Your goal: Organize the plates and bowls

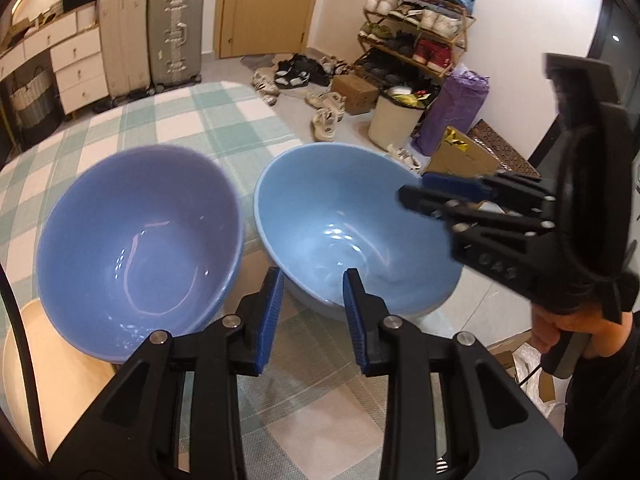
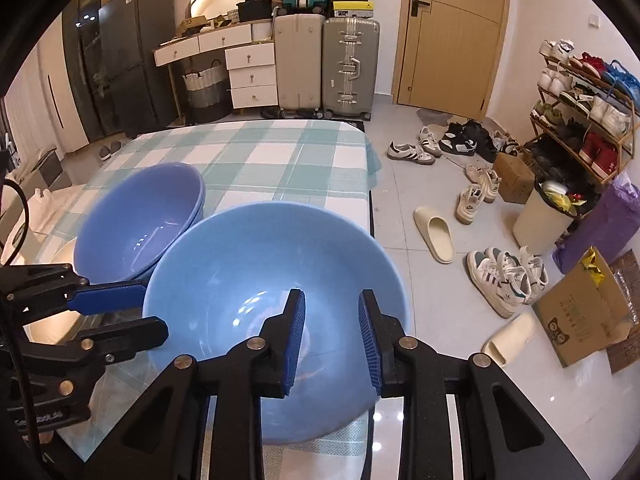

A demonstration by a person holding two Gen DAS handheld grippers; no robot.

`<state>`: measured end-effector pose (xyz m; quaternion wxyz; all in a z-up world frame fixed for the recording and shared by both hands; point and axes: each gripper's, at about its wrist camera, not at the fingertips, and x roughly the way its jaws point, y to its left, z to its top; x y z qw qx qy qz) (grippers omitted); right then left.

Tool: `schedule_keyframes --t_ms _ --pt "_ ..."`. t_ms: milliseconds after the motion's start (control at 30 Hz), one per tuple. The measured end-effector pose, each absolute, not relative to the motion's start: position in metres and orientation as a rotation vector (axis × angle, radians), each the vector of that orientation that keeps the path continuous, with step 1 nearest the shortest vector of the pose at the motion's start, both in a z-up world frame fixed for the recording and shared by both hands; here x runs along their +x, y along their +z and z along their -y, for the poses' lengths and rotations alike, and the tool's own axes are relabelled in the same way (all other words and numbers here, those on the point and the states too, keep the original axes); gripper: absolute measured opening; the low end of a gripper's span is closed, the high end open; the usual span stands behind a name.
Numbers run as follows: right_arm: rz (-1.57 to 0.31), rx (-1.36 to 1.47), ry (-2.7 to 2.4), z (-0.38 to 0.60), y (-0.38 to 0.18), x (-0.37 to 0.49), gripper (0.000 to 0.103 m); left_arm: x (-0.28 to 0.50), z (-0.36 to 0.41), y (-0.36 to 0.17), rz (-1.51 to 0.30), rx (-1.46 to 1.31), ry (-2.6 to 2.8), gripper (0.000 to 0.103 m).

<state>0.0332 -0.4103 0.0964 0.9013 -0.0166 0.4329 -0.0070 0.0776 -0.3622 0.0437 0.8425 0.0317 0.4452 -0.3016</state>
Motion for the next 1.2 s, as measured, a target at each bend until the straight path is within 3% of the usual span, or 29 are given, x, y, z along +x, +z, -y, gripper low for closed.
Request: schedule_keyframes --t_ms 333,700,1200 --pt "-0.926 0.049 -0.039 0.435 0.091 0.038 0.039 0.091 0.352 0.028 -0.974 0.043 -0.624 0.027" --pt "-0.952 0.018 -0.032 0.428 0.074 0.041 0.035 0.09 0.362 0.024 -0.959 0.079 -0.631 0.027" --pt "-0.905 -0.006 -0.04 0.421 0.092 0.027 0.035 0.077 0.355 0.044 -0.909 0.073 -0.631 0.027"
